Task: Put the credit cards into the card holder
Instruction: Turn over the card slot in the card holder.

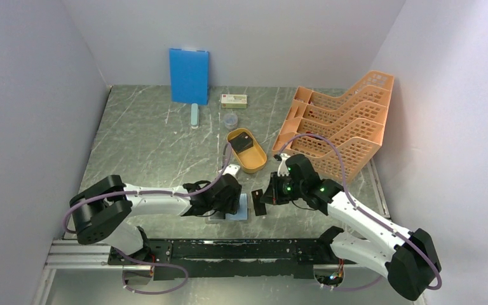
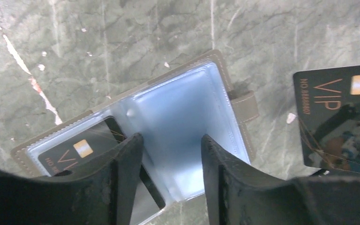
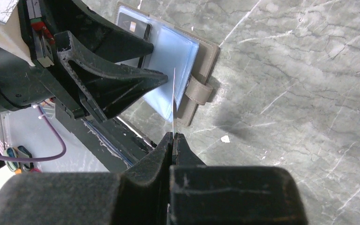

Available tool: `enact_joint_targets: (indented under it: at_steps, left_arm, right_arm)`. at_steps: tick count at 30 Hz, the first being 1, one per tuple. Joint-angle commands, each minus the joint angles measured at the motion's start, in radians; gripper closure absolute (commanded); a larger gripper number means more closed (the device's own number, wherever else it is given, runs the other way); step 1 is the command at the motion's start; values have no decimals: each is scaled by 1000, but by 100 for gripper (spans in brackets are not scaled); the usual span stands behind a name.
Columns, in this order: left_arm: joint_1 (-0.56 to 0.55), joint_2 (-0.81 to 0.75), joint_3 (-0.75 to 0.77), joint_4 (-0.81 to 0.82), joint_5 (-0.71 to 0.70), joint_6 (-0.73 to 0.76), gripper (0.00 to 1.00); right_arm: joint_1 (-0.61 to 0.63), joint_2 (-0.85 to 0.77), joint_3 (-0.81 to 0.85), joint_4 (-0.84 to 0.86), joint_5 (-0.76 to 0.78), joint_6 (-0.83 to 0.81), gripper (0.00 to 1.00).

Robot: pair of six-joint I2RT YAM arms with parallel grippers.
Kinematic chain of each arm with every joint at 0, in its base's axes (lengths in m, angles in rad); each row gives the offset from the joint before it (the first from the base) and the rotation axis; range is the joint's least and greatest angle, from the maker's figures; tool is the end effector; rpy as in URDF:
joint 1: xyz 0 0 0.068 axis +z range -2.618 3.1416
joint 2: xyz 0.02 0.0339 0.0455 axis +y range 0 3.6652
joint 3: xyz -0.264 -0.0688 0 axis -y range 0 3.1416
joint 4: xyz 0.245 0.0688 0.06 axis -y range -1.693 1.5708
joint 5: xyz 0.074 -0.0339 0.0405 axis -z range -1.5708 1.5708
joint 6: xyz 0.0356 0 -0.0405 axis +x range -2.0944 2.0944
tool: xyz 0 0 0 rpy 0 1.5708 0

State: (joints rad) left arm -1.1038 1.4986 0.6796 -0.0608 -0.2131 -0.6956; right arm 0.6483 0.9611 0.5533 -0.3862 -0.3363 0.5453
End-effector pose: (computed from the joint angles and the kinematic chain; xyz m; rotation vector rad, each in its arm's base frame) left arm 0.1334 -0.2479 0.1550 0.4123 2.4663 -0.5381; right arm 0.1467 0.1259 0.2111 -0.3047 2.5089 0.9338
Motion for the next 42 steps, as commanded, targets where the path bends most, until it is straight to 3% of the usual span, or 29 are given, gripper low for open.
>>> enact_joint_targets:
  at_steps: [1, 19, 42]
  left_arm:
    - [-10, 22, 2, -53, -73, -8, 50]
    - [-10, 3, -82, -39, -87, -53, 92]
    - [-11, -5, -104, -30, -91, -73, 95]
  right_arm:
    - [3, -3, 21, -12, -3, -7, 100]
    - [23, 149, 7, 70, -151, 43, 100]
    - [24, 227, -31, 105, -136, 82, 100]
